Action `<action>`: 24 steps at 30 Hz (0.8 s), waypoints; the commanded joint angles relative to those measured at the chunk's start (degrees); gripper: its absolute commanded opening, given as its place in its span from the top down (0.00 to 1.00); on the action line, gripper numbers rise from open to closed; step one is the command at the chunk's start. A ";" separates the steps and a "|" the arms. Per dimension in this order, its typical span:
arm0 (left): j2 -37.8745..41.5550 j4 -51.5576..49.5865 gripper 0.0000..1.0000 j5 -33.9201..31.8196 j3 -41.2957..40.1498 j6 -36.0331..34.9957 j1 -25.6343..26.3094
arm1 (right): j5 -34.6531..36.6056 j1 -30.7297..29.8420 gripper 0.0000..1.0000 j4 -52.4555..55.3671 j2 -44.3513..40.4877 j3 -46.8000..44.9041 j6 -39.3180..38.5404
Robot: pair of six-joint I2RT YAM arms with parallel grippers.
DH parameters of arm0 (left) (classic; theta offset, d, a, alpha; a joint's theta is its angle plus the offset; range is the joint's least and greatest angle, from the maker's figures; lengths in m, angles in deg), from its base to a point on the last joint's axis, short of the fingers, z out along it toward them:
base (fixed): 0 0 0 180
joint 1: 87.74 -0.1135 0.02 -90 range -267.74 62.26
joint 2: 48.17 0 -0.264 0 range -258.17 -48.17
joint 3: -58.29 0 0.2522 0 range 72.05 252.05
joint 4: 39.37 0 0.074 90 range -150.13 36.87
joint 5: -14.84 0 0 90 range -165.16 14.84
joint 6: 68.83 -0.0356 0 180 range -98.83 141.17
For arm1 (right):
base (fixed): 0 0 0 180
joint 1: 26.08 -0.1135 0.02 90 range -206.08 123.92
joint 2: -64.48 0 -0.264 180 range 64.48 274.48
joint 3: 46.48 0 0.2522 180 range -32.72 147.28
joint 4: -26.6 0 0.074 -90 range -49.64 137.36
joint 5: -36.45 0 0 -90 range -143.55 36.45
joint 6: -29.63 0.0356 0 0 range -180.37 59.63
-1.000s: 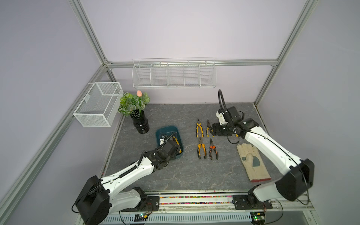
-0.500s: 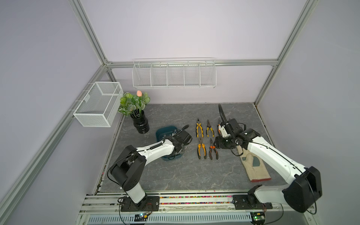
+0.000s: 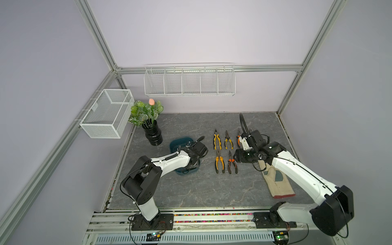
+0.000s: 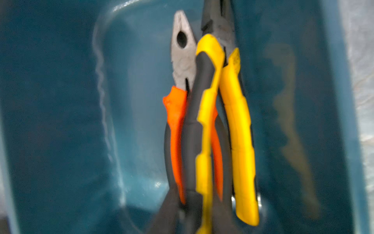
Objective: Take the pliers out of the storage box
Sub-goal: Place the pliers at the center of the board, then pick up the pliers from the storage box.
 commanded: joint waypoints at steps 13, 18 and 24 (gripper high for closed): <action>5.08 -0.04 1.00 0.98 -0.03 -4.78 -2.40 | -0.09 -1.79 0.47 -0.48 0.33 0.04 0.24; 18.90 1.79 1.00 0.99 -3.62 -12.04 0.52 | 7.67 -8.96 0.49 3.88 4.91 8.54 -0.33; 28.77 5.85 1.00 -7.04 -9.40 -16.68 10.71 | 5.71 -12.70 0.45 4.28 15.14 22.92 2.77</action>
